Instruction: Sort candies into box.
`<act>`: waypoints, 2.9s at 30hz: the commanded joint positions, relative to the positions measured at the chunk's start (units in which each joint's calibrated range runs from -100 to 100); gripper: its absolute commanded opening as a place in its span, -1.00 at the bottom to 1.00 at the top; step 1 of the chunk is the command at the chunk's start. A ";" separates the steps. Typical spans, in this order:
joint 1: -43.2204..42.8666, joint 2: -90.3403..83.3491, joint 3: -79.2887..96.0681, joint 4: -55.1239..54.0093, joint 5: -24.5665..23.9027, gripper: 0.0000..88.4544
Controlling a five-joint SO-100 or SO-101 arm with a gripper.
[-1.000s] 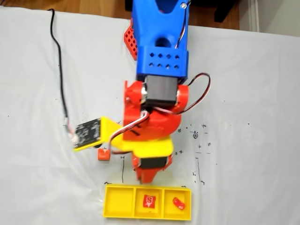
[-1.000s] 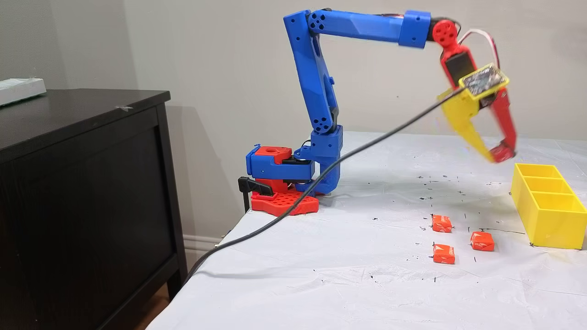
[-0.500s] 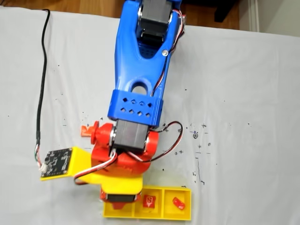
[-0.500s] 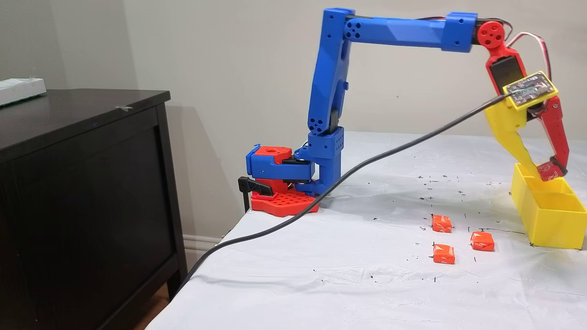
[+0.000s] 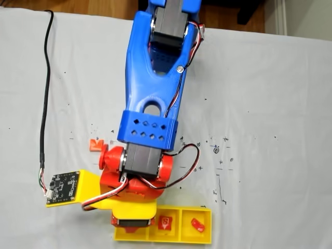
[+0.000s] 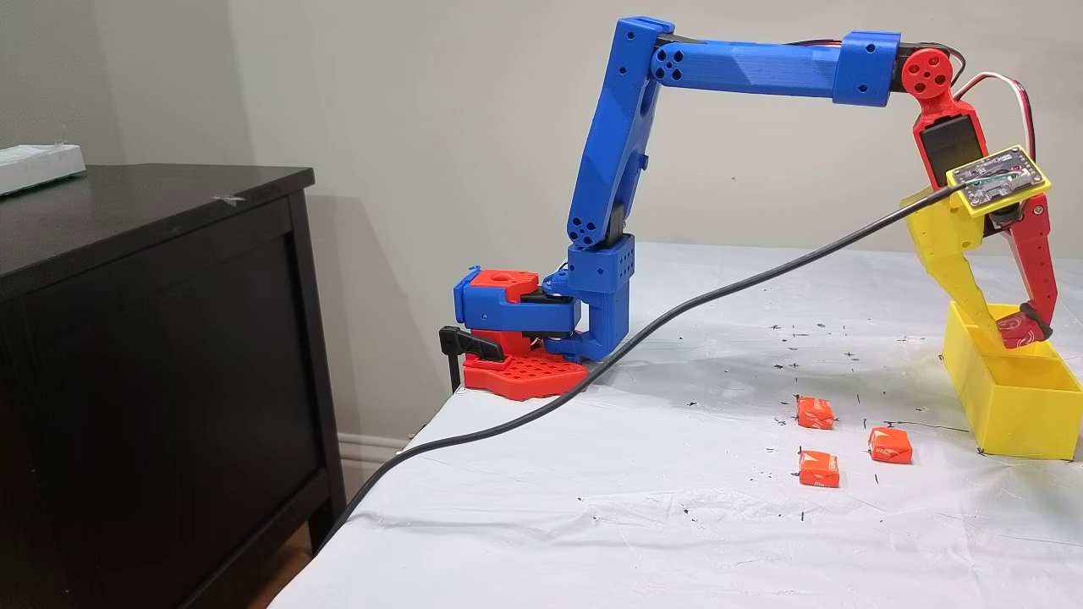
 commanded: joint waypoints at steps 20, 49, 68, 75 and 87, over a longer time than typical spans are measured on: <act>-0.46 -3.96 -1.62 1.11 1.03 -0.51; 4.79 -34.07 41.35 3.41 12.01 -0.65; 6.88 -26.35 43.17 0.29 14.65 -0.39; 7.42 -23.55 42.35 -0.11 14.80 -0.39; 6.15 -17.87 41.53 -2.73 13.72 -0.37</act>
